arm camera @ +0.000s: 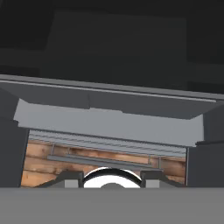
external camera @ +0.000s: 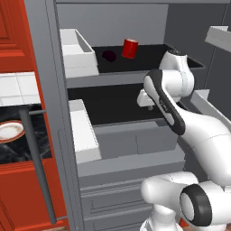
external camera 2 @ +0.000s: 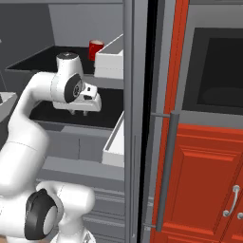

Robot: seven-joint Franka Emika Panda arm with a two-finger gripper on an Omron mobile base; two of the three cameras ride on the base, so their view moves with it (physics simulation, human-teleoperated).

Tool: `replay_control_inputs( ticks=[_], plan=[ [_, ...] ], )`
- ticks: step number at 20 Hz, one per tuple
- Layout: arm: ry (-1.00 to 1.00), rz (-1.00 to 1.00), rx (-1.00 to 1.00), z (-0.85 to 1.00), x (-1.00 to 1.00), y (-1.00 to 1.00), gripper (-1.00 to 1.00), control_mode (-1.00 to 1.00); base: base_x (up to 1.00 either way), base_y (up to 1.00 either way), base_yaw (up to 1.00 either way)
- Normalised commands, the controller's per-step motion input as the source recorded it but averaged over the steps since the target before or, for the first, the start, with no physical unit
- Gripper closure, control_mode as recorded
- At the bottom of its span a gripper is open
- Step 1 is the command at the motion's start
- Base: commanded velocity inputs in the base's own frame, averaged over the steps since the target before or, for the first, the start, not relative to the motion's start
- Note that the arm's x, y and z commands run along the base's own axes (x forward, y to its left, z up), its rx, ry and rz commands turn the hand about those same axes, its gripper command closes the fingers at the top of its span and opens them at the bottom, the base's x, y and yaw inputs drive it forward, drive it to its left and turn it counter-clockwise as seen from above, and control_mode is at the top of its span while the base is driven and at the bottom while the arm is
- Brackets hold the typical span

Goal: Pick eggplant from the fridge and place it on the plate on the counter.

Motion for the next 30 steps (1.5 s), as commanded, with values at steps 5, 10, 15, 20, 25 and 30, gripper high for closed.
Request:
replay_control_inputs(
  ticks=[5, 10, 15, 20, 25, 30],
  plan=[
    [-0.14, 0.0, 0.0, 0.06, -0.09, 0.01, -1.0, -1.0, 0.0, 0.0, 0.0],
    [-0.31, 0.03, 0.0, 0.23, -0.18, 0.12, -1.0, -1.0, 0.0, 0.0, 0.0],
    [-0.23, 0.03, 0.0, 0.32, -0.13, 0.18, -1.0, -1.0, 0.0, 0.0, 0.0],
    [-0.09, 0.01, 0.0, 0.52, -0.01, 0.29, -1.0, -1.0, 0.0, 0.0, 0.0],
    [-0.07, 0.0, 0.0, 0.47, 0.0, 0.29, -1.0, -1.0, 0.0, 0.0, 0.0],
    [-0.09, 0.05, 0.0, 0.3, 0.0, 0.25, -1.0, -1.0, 0.0, 0.0, 0.0]
  ],
)
